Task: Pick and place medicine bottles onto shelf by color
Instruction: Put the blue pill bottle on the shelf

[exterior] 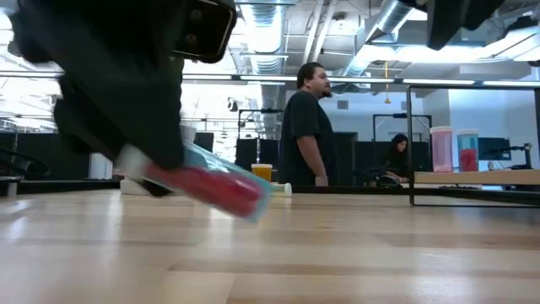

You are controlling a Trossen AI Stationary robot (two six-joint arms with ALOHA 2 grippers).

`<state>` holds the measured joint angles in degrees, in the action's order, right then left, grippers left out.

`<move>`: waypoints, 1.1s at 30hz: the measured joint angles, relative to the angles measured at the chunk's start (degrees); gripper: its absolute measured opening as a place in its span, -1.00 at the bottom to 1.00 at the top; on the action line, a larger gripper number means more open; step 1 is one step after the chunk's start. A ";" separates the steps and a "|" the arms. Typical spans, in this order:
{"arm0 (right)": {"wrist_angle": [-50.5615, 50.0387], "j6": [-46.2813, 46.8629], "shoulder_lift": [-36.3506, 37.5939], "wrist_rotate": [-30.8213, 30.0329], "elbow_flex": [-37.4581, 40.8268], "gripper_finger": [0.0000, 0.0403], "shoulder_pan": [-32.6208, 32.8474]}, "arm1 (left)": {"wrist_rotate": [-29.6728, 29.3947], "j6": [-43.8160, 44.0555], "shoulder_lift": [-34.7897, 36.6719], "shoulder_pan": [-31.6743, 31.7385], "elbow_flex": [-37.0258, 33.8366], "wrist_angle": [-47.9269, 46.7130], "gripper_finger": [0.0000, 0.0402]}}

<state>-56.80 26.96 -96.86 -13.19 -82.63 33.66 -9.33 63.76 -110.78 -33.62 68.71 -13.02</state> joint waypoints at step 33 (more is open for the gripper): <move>19.30 -23.38 0.04 -0.42 0.00 -0.17 -4.33 | -4.29 -12.70 3.40 5.00 28.36 -34.77 -0.49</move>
<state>-37.50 3.58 -96.82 -13.61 -82.63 29.33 -13.63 51.06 -107.37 -28.62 97.07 -47.79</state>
